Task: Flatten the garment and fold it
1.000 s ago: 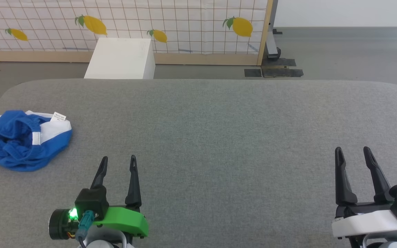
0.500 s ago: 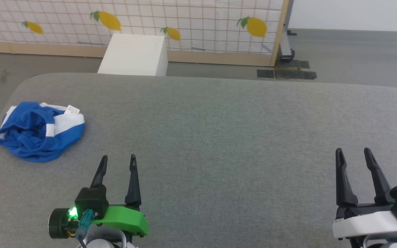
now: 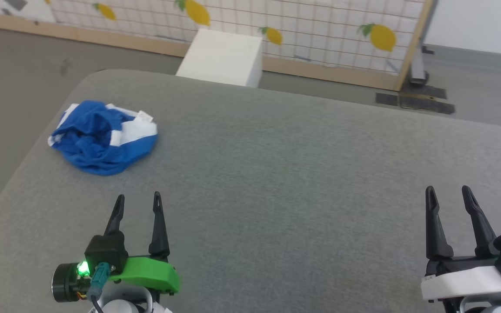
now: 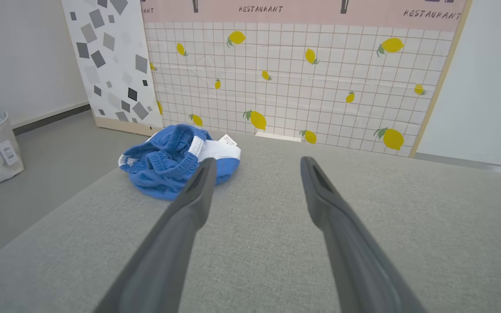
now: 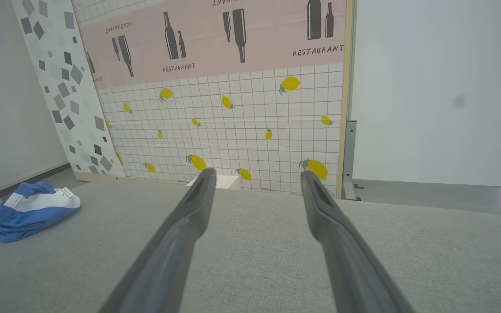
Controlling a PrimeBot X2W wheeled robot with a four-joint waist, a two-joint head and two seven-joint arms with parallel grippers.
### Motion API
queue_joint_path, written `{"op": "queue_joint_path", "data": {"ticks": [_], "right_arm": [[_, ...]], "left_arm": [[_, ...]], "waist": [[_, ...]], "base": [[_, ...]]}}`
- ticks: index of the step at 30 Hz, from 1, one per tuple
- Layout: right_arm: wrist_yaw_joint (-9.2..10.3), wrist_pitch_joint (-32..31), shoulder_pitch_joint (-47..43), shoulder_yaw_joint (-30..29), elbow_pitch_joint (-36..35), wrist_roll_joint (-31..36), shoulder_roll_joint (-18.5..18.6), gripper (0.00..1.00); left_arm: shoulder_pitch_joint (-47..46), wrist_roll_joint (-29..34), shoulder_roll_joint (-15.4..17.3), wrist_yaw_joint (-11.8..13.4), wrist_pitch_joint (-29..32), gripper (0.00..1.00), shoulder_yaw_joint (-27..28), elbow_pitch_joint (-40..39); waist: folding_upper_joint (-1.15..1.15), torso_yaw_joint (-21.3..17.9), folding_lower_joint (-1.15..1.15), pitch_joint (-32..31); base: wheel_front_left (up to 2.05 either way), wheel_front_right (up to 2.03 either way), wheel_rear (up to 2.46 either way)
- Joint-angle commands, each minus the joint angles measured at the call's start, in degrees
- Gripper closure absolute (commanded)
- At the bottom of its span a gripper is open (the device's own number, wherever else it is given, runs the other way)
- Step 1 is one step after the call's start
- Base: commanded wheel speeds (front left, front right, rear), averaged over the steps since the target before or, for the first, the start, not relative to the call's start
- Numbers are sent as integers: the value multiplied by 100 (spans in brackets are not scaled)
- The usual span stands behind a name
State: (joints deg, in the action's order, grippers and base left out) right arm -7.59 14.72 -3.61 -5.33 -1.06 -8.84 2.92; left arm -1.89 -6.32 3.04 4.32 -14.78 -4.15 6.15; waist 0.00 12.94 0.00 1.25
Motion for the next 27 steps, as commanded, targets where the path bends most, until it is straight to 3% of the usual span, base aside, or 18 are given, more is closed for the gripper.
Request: {"op": "queue_joint_path", "data": {"ticks": [1, 15, 27], "right_arm": [[10, 28, -8, 6, -35, 61, -4, 0], [10, 28, -10, 7, -77, 169, -4, 0], [10, 28, 33, 44, -66, 229, -4, 0]], "left_arm": [[-72, -15, -16, 34, -22, 0, 32, -12], [-30, -128, -16, 128, -22, 0, 112, -44], [16, -176, -16, 175, -22, 0, 145, -105]], "waist": [[0, 377, 0, 31], [0, 1592, 0, 104], [0, 1973, 0, 189]], "base": [[0, 0, 0], [0, 0, 0], [0, 0, 0]]}}
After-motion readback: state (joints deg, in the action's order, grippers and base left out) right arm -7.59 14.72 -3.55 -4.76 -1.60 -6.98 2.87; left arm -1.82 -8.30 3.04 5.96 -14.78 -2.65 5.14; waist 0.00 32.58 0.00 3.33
